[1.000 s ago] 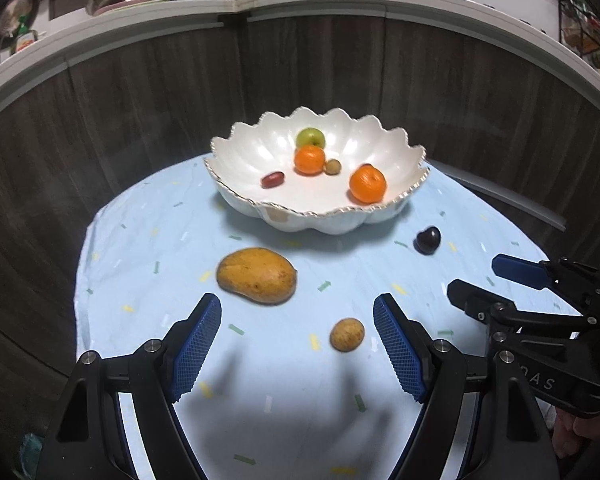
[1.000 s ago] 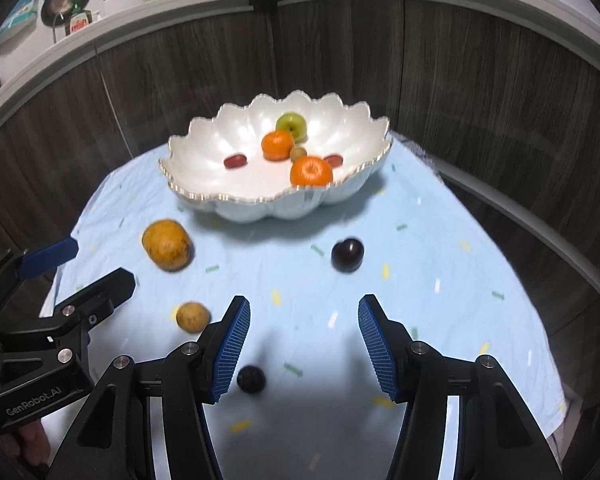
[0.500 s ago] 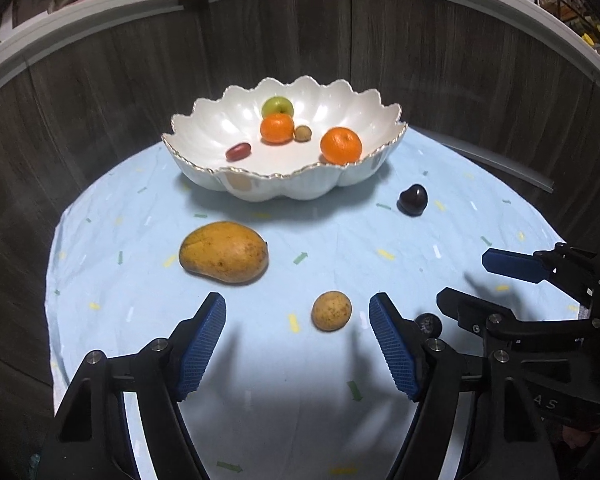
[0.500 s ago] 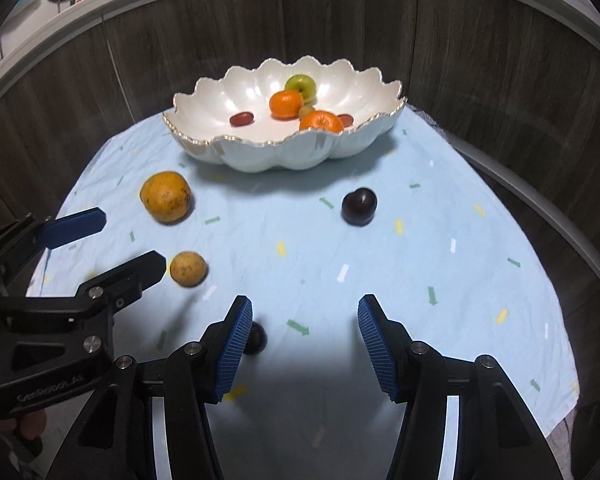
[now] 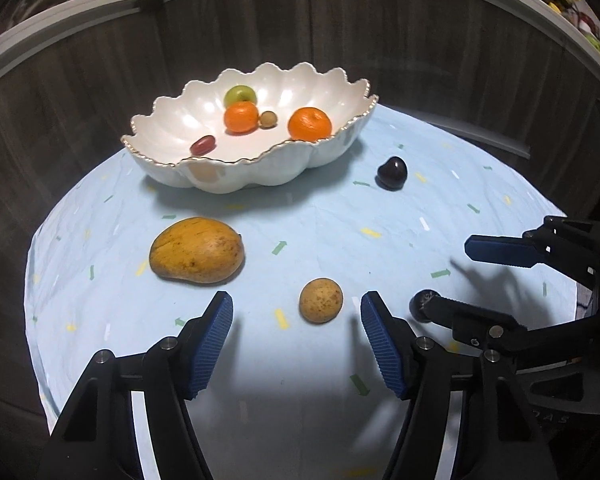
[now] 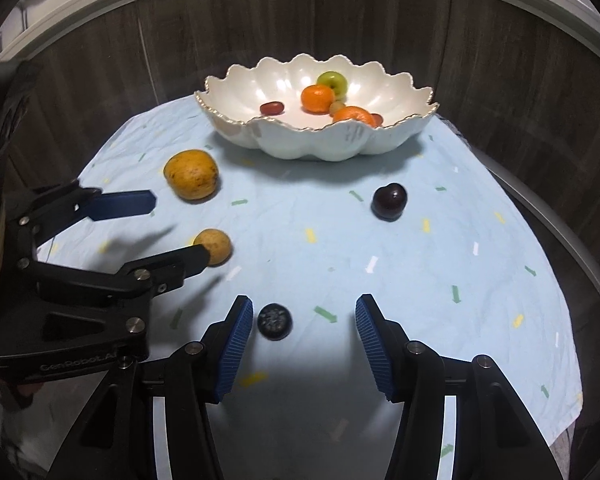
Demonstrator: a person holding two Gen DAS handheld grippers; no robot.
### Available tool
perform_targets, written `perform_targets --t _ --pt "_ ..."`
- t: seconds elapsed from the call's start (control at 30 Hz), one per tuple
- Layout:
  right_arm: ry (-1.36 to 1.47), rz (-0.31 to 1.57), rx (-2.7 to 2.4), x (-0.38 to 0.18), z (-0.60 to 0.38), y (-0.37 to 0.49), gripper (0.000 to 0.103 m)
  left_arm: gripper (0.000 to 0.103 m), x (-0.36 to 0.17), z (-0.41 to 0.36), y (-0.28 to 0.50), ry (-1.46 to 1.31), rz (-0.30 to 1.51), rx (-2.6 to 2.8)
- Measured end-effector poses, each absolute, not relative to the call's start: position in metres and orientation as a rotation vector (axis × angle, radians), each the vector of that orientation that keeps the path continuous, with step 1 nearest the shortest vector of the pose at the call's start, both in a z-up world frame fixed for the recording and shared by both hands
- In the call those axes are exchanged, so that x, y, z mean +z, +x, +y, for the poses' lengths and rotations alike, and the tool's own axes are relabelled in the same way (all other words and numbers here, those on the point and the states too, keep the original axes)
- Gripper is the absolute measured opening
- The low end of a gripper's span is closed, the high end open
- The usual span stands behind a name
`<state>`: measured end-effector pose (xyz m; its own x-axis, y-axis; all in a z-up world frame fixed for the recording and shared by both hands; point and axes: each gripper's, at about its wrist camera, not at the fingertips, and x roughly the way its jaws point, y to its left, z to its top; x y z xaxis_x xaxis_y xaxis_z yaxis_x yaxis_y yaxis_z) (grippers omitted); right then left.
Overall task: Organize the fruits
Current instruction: 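Move the left gripper to the small brown fruit while the right gripper approaches a dark plum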
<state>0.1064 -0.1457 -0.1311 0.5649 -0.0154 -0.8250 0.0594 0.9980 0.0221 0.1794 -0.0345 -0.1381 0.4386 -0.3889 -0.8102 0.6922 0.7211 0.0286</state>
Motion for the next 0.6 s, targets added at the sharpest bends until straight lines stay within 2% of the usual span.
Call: perform_targets --t 0.17,0.43,0.6 --pt "0.038 0.982 -0.035 -0.136 -0.143 0.108 0.046 0.065 -0.144 -0.038 0.182 0.398 0.887 -0.726" --pt "0.029 0.970 -0.003 -0.142 -0.138 0.109 0.037 0.053 -0.151 -0.045 0.183 0.392 0.880 -0.771" --pt "0.038 0.969 0.029 -0.145 -0.136 0.109 0.031 0.041 -0.157 -0.050 0.183 0.392 0.884 -0.791"
